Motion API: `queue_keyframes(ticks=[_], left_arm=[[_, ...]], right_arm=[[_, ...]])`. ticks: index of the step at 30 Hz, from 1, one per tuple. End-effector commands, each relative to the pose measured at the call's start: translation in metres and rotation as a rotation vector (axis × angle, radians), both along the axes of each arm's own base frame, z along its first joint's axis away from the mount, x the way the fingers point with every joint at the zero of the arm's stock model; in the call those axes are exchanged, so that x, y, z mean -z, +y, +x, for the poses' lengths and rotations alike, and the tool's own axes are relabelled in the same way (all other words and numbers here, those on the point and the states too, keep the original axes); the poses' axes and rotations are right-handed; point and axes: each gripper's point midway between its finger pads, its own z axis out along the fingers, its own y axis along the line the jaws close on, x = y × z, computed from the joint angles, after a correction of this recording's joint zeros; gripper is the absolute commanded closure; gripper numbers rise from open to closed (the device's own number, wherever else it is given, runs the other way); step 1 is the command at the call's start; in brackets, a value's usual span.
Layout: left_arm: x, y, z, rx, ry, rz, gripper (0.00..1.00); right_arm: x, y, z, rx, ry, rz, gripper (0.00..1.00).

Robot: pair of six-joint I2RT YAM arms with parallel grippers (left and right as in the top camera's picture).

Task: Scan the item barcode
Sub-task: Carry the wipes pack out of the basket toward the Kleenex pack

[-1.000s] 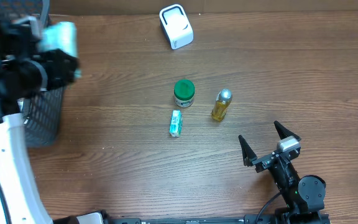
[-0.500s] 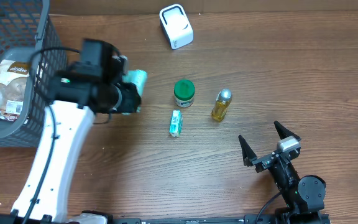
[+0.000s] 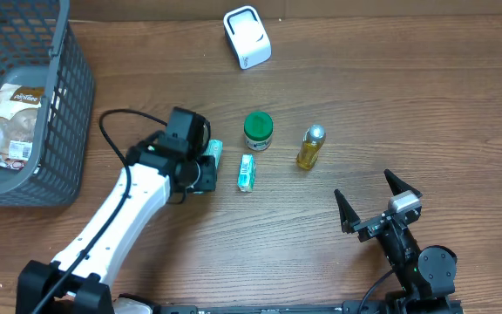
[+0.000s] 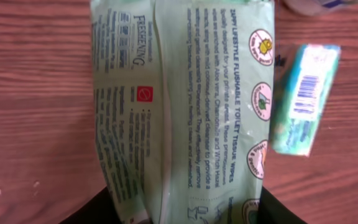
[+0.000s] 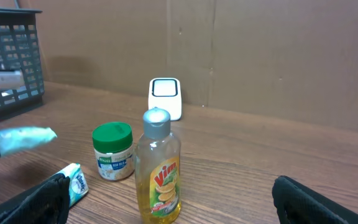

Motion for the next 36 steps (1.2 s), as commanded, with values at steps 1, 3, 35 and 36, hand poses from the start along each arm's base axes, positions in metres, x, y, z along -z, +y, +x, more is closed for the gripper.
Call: queue_keyframes(ticks=[1, 3, 35, 36], left_arm=[[0.015, -0.002, -0.004, -0.005, -0.016, 0.016, 0.55], [0.023, -0.003, -0.005, 0.003, -0.033, 0.027, 0.55], [-0.012, -0.005, 0.006, 0.091, -0.039, 0.023, 0.0], [-0.02, -0.006, 0.01, 0.09, -0.05, 0.02, 0.03]], right_arm=[[0.002, -0.002, 0.001, 0.014, -0.006, -0.004, 0.0], [0.002, -0.002, 0.001, 0.014, -0.006, -0.004, 0.0], [0.002, -0.002, 0.001, 0.014, -0.006, -0.004, 0.0], [0.002, -0.002, 0.001, 0.014, -0.006, -0.004, 0.0]])
